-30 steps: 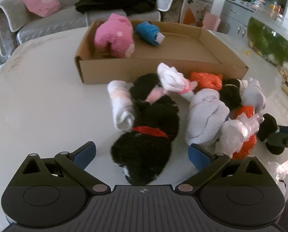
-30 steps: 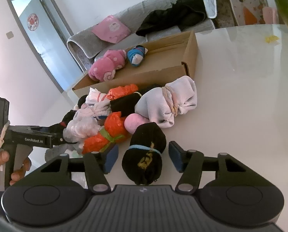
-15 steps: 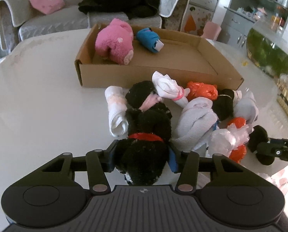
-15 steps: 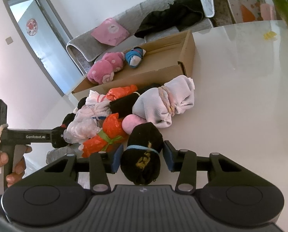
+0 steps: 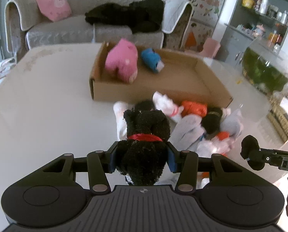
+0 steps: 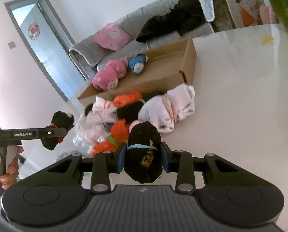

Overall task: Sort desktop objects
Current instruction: 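Carry both black bundles into the box and release them beside the blue bundle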

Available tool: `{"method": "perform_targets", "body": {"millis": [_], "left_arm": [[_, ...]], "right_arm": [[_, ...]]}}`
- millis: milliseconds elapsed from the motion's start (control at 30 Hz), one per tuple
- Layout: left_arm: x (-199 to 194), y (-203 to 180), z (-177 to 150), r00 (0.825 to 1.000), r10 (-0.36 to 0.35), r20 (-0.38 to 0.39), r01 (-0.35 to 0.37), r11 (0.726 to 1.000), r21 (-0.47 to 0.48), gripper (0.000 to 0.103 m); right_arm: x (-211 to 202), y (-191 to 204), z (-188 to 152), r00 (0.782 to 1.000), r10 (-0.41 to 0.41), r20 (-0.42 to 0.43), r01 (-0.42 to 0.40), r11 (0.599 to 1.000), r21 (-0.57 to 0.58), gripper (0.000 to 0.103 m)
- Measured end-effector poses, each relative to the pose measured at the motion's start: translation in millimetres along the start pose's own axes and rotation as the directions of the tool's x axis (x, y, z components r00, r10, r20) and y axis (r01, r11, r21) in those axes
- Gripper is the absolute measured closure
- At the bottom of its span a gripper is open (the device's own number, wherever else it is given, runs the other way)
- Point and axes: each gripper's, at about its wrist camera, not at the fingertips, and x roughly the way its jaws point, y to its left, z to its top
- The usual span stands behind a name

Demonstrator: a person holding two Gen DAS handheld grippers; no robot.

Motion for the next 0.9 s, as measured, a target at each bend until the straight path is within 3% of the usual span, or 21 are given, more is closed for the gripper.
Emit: {"method": "perform_targets", "body": {"millis": [400, 900], "left_arm": [[-33, 2, 48, 0.996, 0.008, 0.091, -0.009, 1.000, 0.013, 0.048], [-14, -40, 113, 0.991, -0.045, 0.129, 0.031, 0.994, 0.105, 0.048]], "right_arm": [[-37, 0, 57, 0.993, 0.029, 0.112, -0.030, 1.000, 0.007, 0.070], [-16, 14, 115, 0.986, 0.067, 0.151, -0.056, 0.996, -0.076, 0.070]]}}
